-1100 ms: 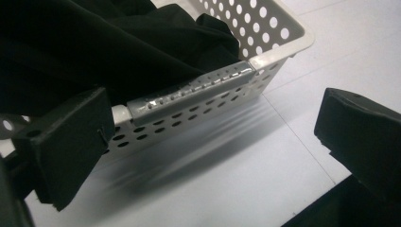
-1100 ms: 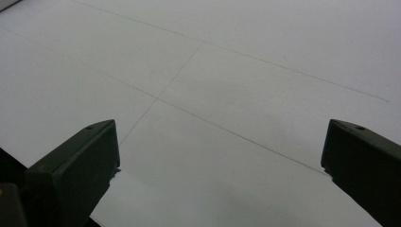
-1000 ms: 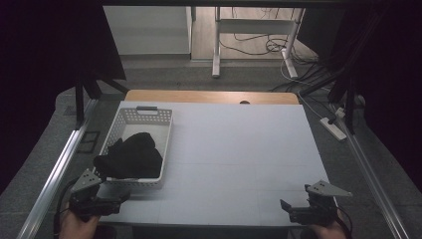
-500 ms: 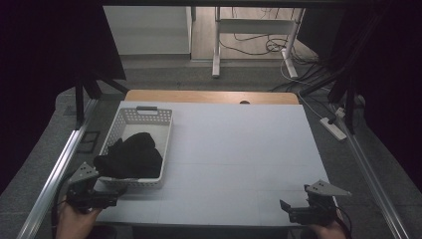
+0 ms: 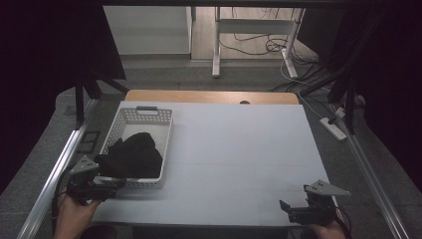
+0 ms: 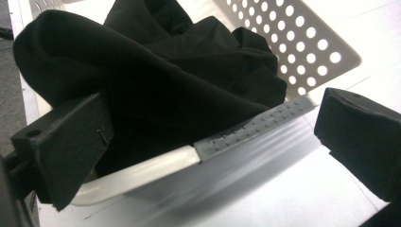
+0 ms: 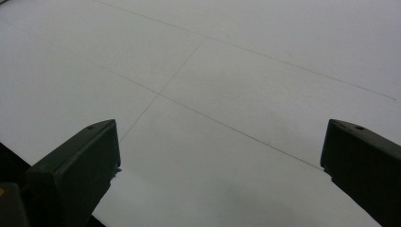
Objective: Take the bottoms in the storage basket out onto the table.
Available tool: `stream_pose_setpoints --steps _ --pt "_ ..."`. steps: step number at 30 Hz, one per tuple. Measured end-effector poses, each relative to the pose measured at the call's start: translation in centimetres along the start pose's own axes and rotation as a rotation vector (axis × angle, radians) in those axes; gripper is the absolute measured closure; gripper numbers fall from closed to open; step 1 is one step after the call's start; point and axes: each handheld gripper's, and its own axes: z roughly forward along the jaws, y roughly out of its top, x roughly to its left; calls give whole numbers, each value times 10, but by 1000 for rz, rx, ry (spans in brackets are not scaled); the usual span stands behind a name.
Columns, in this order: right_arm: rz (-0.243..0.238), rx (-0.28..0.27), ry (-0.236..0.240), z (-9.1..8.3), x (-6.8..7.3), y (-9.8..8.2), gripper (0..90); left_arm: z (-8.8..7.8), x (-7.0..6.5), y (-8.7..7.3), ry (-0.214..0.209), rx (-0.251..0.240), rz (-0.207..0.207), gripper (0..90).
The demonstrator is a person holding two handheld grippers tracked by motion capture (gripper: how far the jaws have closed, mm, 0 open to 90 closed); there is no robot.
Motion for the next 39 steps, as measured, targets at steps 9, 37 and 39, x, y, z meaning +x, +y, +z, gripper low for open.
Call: stream_pose_setpoints --steps 9,37,39 --pt "-1 5 -2 1 0 0 0 8 4 8 -14 18 9 0" --pt "-2 12 -1 1 0 0 0 47 16 45 -84 165 76 0" --pt "-2 12 0 1 0 0 0 50 18 48 -81 184 86 0"
